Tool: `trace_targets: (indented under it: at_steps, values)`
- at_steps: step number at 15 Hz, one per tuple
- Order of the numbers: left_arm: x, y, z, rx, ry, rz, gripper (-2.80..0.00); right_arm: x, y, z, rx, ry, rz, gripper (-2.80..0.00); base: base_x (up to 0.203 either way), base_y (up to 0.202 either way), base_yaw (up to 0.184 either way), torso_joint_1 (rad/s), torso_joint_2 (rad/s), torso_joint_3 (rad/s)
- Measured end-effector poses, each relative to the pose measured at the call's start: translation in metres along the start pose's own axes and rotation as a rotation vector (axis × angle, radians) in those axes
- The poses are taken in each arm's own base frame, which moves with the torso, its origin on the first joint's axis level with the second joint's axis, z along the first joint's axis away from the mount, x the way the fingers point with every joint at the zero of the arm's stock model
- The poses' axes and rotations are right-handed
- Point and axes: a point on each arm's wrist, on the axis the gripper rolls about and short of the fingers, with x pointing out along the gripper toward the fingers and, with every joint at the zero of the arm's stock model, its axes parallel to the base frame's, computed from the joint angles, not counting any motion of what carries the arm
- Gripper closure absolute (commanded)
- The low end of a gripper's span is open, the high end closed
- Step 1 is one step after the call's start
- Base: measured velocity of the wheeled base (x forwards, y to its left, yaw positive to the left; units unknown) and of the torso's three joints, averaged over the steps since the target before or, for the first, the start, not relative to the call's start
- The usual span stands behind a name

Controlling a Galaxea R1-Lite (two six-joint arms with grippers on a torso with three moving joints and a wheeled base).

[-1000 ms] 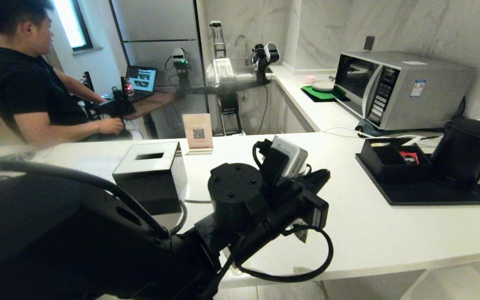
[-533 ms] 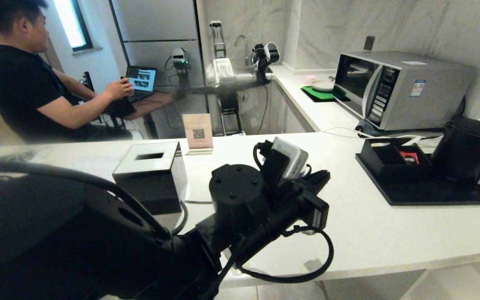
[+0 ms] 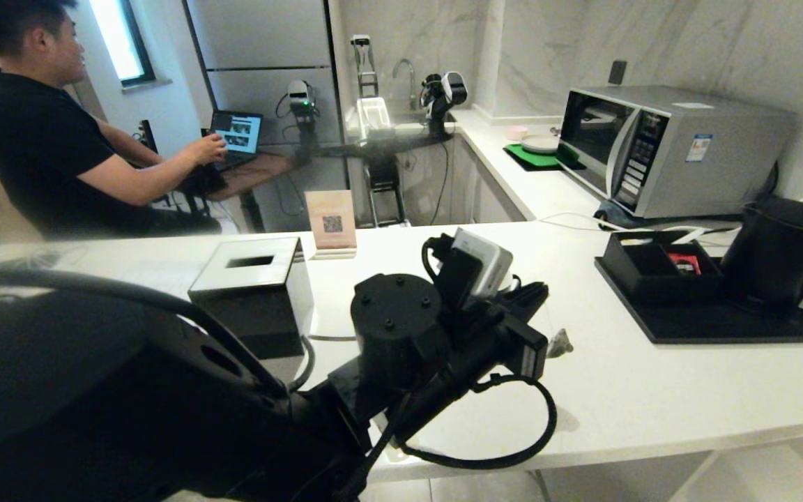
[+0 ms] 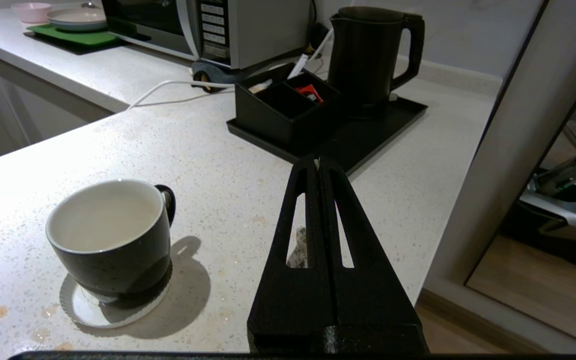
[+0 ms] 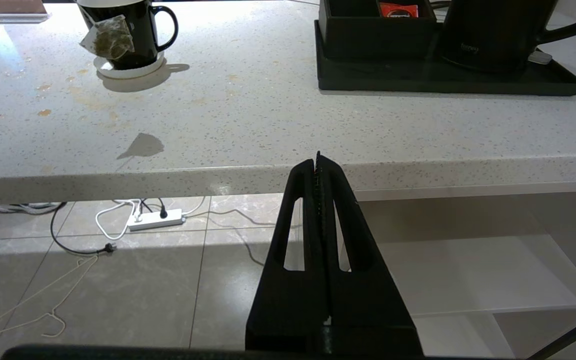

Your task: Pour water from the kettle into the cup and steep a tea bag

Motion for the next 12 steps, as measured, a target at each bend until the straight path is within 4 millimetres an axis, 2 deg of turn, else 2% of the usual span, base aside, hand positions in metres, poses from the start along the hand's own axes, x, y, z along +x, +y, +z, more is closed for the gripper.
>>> trace_targets:
  at_steps: [12]
  values:
    - [0.009,0.048,0.022,0.015,-0.081,0.106,0.0,0.0,0.0,0.0,0.0,0.0,0.0,0.0,0.0,0.0,0.0,0.0,0.0,0.0]
